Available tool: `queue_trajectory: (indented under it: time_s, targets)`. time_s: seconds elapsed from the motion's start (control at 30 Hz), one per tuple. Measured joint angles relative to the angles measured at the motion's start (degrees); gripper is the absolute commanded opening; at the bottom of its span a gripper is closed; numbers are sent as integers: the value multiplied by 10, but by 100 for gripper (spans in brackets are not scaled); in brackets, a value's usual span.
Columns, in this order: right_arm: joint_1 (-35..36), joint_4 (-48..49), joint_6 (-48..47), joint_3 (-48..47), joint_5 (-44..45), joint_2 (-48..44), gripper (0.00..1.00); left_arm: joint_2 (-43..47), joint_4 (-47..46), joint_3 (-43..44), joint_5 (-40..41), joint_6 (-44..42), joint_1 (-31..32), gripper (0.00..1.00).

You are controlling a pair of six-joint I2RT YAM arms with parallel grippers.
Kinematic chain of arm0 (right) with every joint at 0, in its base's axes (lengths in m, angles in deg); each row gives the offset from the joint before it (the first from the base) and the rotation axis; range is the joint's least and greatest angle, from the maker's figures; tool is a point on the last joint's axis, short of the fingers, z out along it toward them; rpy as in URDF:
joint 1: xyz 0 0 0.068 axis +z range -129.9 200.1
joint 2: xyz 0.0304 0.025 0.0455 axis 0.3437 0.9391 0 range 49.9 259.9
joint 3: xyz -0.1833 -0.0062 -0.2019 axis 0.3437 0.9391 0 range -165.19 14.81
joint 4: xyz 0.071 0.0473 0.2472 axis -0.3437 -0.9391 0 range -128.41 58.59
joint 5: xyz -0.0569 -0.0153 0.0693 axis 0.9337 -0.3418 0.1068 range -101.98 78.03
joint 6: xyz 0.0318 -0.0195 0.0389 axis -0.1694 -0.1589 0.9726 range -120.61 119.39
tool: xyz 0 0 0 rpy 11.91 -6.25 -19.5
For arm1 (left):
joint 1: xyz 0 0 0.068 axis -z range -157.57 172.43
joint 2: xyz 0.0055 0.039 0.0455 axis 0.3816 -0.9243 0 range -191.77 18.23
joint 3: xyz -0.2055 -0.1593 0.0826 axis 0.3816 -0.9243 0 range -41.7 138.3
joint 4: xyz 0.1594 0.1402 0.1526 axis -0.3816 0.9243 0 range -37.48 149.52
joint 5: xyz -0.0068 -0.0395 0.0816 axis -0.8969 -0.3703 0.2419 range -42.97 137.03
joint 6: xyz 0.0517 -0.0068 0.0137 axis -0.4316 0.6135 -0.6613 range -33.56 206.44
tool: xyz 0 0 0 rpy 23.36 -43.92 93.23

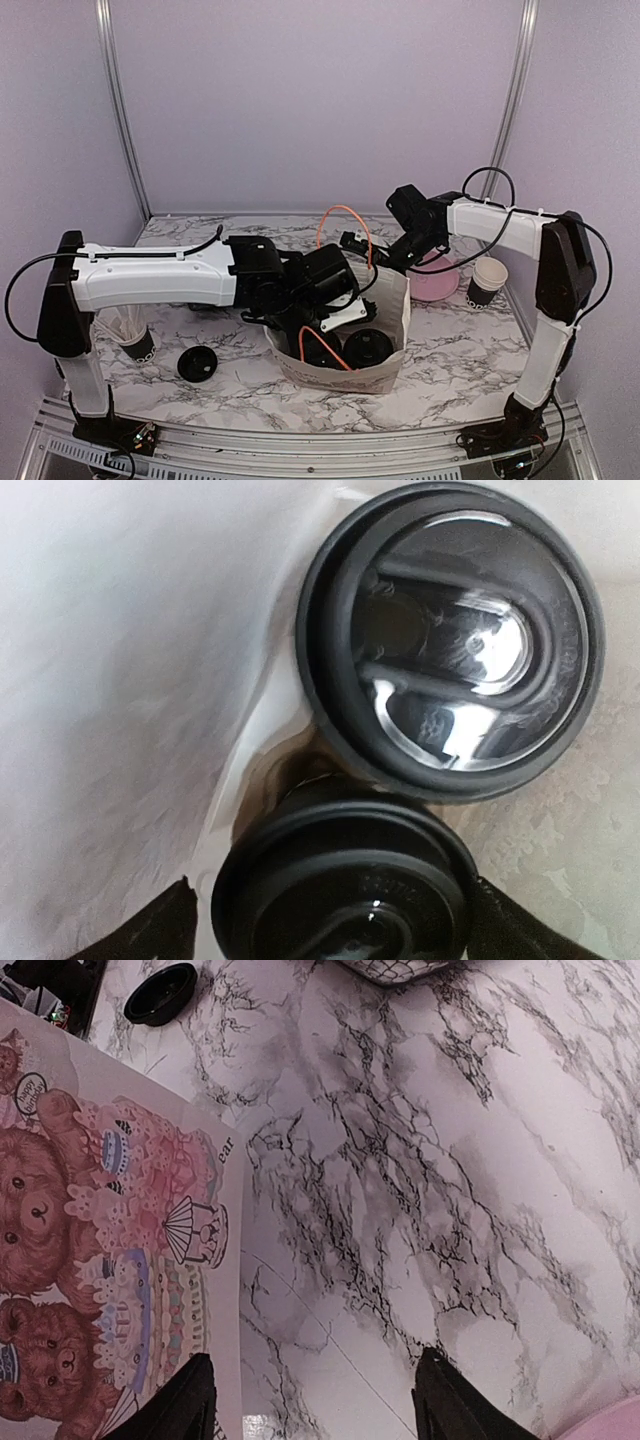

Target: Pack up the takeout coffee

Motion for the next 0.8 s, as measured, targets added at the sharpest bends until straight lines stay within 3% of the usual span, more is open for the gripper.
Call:
queue_trajectory:
  time_s: [0.8]
  targets:
    - [-7, -15, -1, -1, -2, 0, 66, 2, 44, 116, -23, -5, -2, 99]
